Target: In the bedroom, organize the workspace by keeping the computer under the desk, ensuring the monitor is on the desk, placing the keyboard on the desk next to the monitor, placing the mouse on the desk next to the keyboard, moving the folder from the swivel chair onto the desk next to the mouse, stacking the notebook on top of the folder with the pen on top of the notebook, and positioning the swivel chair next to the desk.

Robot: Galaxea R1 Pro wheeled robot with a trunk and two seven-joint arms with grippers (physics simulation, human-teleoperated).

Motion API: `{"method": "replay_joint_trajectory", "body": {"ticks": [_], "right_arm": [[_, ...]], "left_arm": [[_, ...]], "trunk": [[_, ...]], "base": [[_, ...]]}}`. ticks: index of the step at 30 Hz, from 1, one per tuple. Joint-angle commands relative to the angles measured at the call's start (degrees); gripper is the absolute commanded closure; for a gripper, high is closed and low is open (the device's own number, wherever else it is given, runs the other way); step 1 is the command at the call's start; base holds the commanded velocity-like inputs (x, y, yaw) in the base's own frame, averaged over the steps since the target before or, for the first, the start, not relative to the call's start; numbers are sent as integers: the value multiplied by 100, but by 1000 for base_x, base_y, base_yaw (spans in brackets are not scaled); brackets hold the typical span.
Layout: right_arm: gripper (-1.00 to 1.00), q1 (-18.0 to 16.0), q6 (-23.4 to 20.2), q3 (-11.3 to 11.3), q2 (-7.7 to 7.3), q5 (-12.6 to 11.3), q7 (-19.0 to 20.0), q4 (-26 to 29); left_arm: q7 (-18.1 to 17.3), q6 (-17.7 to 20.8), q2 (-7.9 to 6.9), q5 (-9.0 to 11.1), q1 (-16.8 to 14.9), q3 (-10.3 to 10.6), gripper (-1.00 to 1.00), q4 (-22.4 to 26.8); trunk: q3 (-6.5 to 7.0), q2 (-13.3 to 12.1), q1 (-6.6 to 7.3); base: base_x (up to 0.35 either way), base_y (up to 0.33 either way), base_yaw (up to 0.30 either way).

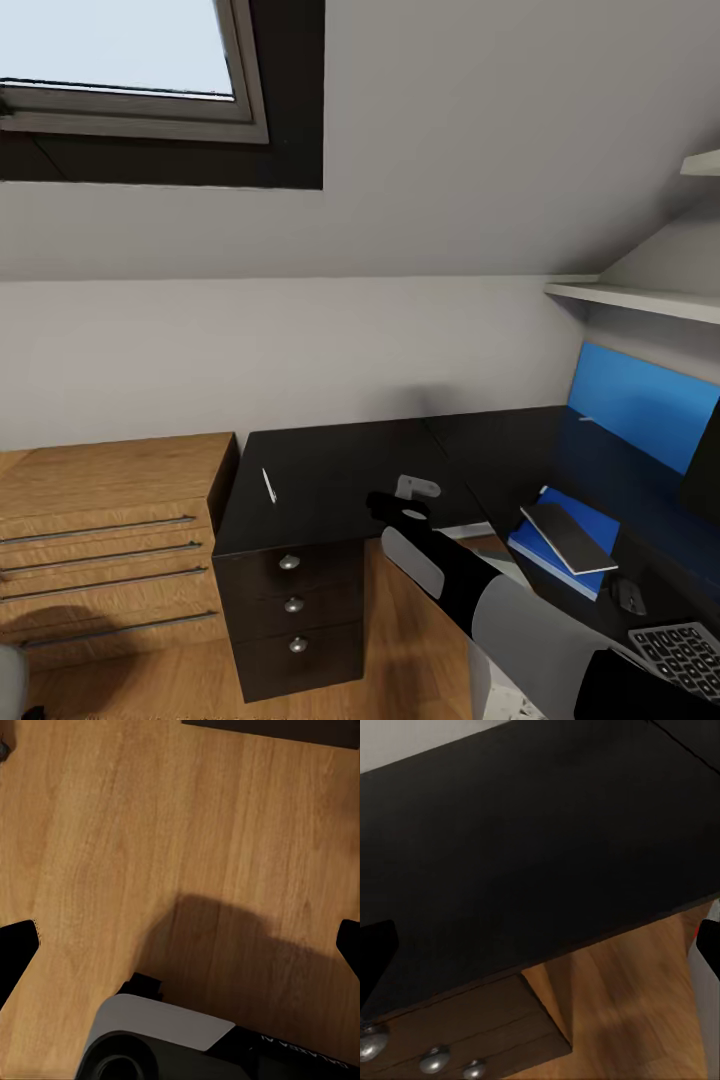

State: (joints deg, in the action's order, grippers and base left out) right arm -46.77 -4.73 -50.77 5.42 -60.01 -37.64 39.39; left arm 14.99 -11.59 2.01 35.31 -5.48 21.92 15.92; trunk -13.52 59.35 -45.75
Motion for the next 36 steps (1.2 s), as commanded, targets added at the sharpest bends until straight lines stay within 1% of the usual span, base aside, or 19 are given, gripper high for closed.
{"method": "replay_joint_trajectory", "body": {"ticks": [1, 3, 6, 7, 8, 9, 13, 19, 36], "right_arm": [[-100, -8, -25, -48, -2, -5, -40, 8], [-100, -8, -20, -143, 3, 14, -39, 8], [-100, -8, -15, -391, 32, 76, -40, 6], [-100, -8, -13, -602, 82, 140, -41, 1], [-100, -8, -12, -712, 117, 175, -41, -1], [-100, -8, -12, -922, 199, 246, -41, -4], [-100, -8, -10, -1268, 350, 368, -43, -19], [-100, -8, -10, -1415, 412, 423, -42, -26], [-100, -8, -10, -1462, 433, 428, -34, -37]], "left_arm": [[32, -23, -3, 43, -5, 47, -100, -1], [32, -25, -5, 46, -5, 45, -100, -1], [34, -26, -9, 51, -5, 43, -100, -1], [38, -27, -20, 52, -5, 42, -100, -1], [40, -27, -26, 53, -5, 40, -100, -1], [43, -27, -35, 54, -5, 37, -100, -1], [46, -28, -46, 55, -5, 33, -100, -1], [47, -28, -49, 55, -5, 38, -100, -1], [54, -28, -46, 55, -5, 40, -100, 0]], "trunk": [[-13, 6, -2], [-23, 6, -2], [-39, 6, -2], [-44, 6, -2], [-49, 6, -2], [-54, 6, -2], [-75, 6, -2], [-106, 6, -2], [-193, 6, -2]], "base": [[88, 41, 214], [137, 73, 214], [199, 114, 214], [234, 137, 215], [242, 140, 215], [243, 113, 215], [175, 65, 215], [50, 18, 215], [4, 2, 215]]}}
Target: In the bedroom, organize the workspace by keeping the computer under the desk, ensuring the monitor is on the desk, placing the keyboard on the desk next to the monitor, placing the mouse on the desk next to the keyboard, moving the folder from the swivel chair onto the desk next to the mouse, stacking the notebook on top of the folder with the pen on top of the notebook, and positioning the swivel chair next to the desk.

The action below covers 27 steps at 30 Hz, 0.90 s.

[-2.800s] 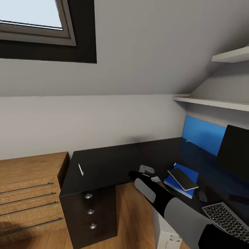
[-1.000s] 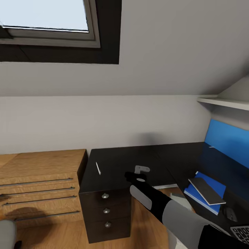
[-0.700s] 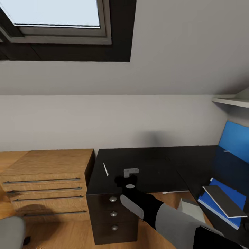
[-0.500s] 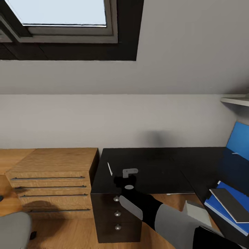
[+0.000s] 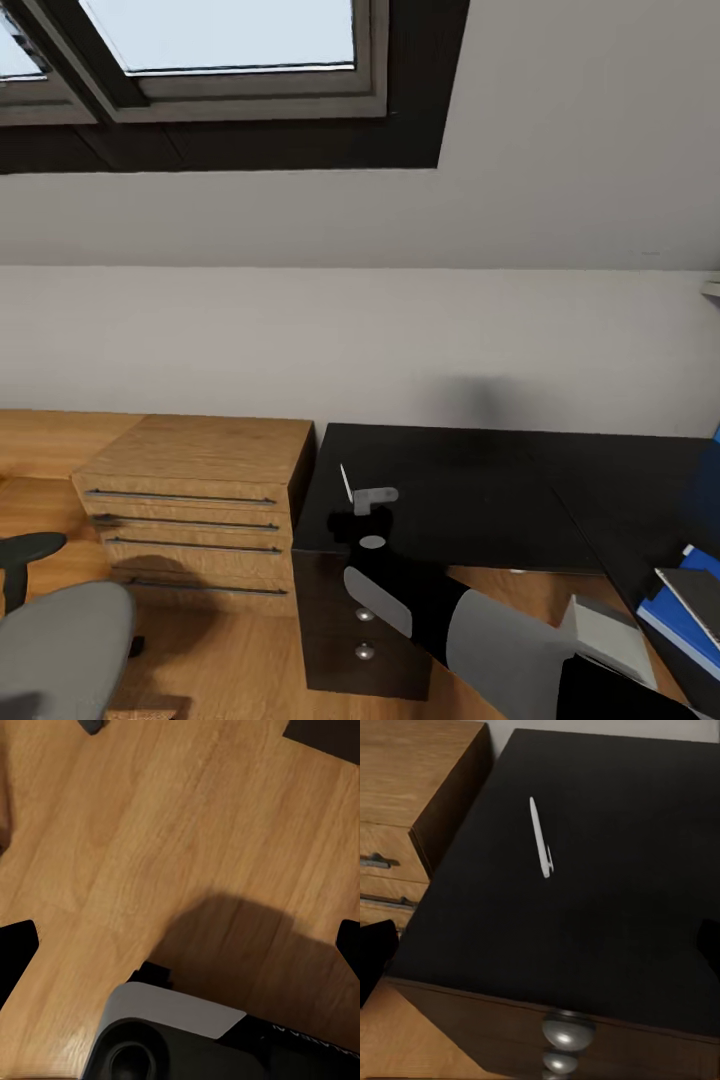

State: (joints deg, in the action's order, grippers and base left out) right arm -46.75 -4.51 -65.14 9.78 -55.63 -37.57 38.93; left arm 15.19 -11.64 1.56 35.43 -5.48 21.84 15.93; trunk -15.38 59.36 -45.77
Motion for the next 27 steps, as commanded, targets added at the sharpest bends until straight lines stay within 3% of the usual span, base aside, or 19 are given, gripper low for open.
{"method": "replay_joint_trajectory", "body": {"ticks": [1, 11, 27], "right_arm": [[-100, -9, -32, -26, -3, -9, -41, 7], [-100, -9, -24, -22, -26, -7, -24, 7], [-100, -9, -15, -14, -63, 33, 3, -17]], "left_arm": [[34, -23, -3, 42, -5, 49, -100, 1], [37, -63, -3, 42, -5, 48, -100, 4], [37, -136, -7, 42, -5, 42, -100, 7]], "trunk": [[-13, 6, -1], [-54, 6, -1], [-56, 6, -1]], "base": [[0, 0, 215], [41, 0, 166], [308, 0, 6]]}}
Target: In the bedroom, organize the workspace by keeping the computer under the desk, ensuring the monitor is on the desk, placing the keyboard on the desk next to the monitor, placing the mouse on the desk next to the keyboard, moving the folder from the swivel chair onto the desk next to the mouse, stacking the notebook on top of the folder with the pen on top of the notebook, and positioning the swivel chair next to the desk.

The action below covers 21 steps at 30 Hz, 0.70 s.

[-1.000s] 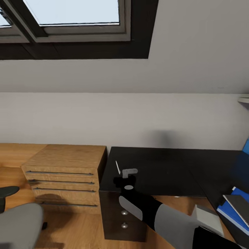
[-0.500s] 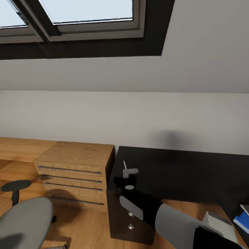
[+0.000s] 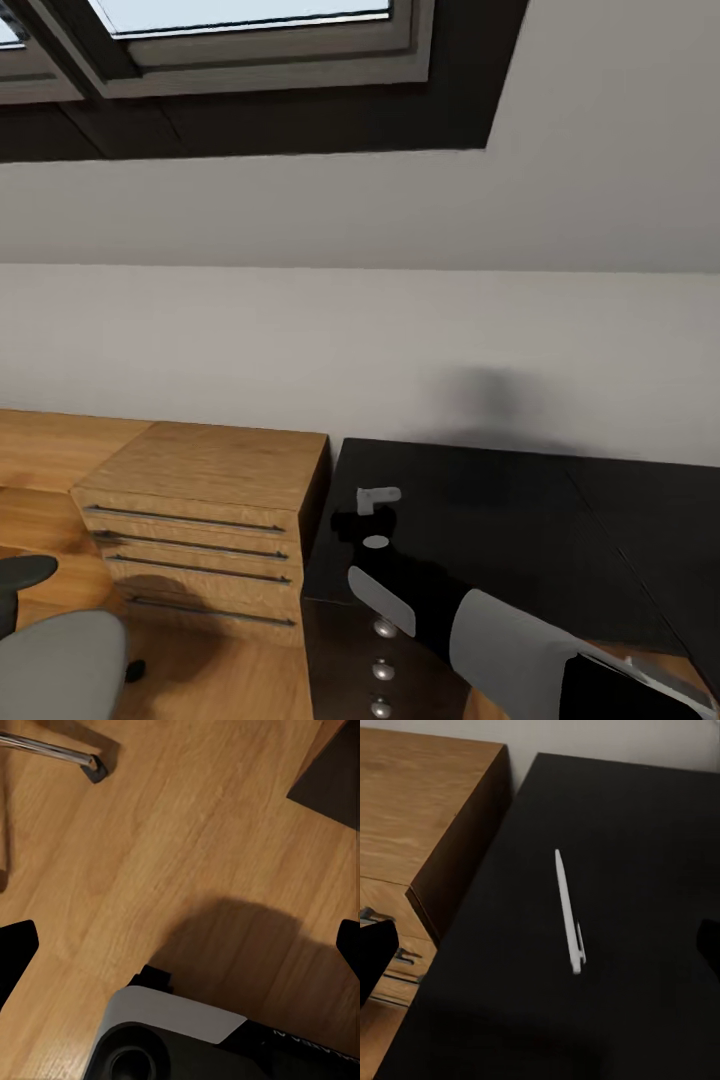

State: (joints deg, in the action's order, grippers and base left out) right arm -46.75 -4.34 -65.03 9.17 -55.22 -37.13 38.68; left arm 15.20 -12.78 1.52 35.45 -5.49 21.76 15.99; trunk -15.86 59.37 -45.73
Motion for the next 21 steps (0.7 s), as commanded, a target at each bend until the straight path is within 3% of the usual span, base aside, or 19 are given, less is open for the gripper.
{"method": "replay_joint_trajectory", "body": {"ticks": [1, 8, 15, 21], "right_arm": [[-100, -10, -32, -24, -9, -8, -40, 0], [-100, -10, 2, -27, -14, 6, -40, -143], [-100, -10, 209, -49, 2, 199, 4, -455], [-100, -10, 207, -58, 25, 220, 476, -819]], "left_arm": [[36, -22, -2, 41, -5, 49, -100, 1], [36, -26, -2, 41, -5, 48, -100, 1], [36, -42, -2, 44, -5, 47, -100, 1], [43, -124, -2, 42, -5, 47, -100, 1]], "trunk": [[-8, 5, -4], [-8, 5, -4], [-8, 5, -4], [-8, 5, -4]], "base": [[321, 0, 0], [321, 7, 0], [299, 112, 0], [90, 50, 0]]}}
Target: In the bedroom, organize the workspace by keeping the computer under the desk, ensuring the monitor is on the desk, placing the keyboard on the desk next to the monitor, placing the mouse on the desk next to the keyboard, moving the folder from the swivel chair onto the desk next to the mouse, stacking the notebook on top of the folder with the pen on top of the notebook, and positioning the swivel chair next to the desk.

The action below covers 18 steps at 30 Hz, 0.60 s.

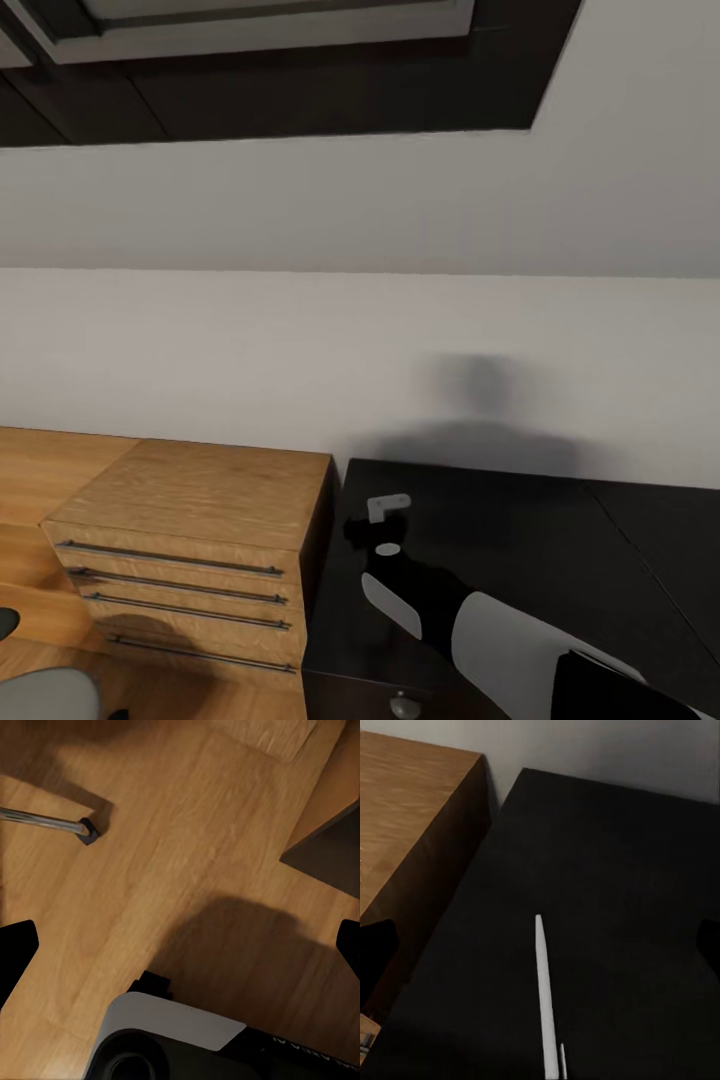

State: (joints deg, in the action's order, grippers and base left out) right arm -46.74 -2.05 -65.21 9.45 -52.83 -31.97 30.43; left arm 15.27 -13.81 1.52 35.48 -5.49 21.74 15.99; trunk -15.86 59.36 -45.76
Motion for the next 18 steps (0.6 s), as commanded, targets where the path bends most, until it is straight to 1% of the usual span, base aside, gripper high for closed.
{"method": "replay_joint_trajectory", "body": {"ticks": [1, 4, 7, 17, 18], "right_arm": [[-100, -11, -26, -38, 1, -18, 38, -50], [-100, -11, -49, -32, 13, -17, 251, -208], [-100, -11, -111, -30, 25, -15, 380, -317], [-100, -11, -353, -27, 54, -17, 510, -439], [-100, -11, -518, -3, 55, -23, 523, -462]], "left_arm": [[36, -28, -2, 39, -5, 49, -100, 2], [39, -40, -2, 39, -5, 49, -100, 6], [41, -46, -2, 42, -5, 49, -100, 12], [49, -51, -9, 46, -5, 45, -100, 23], [55, -52, -29, 47, -5, 36, -100, 32]], "trunk": [[-7, 5, -1], [-7, 5, -1], [-7, 5, -1], [-7, 5, -1], [-7, 5, -1]], "base": [[33, 18, 0], [21, 12, 0], [11, 6, 0], [3, 2, 0], [0, 0, 0]]}}
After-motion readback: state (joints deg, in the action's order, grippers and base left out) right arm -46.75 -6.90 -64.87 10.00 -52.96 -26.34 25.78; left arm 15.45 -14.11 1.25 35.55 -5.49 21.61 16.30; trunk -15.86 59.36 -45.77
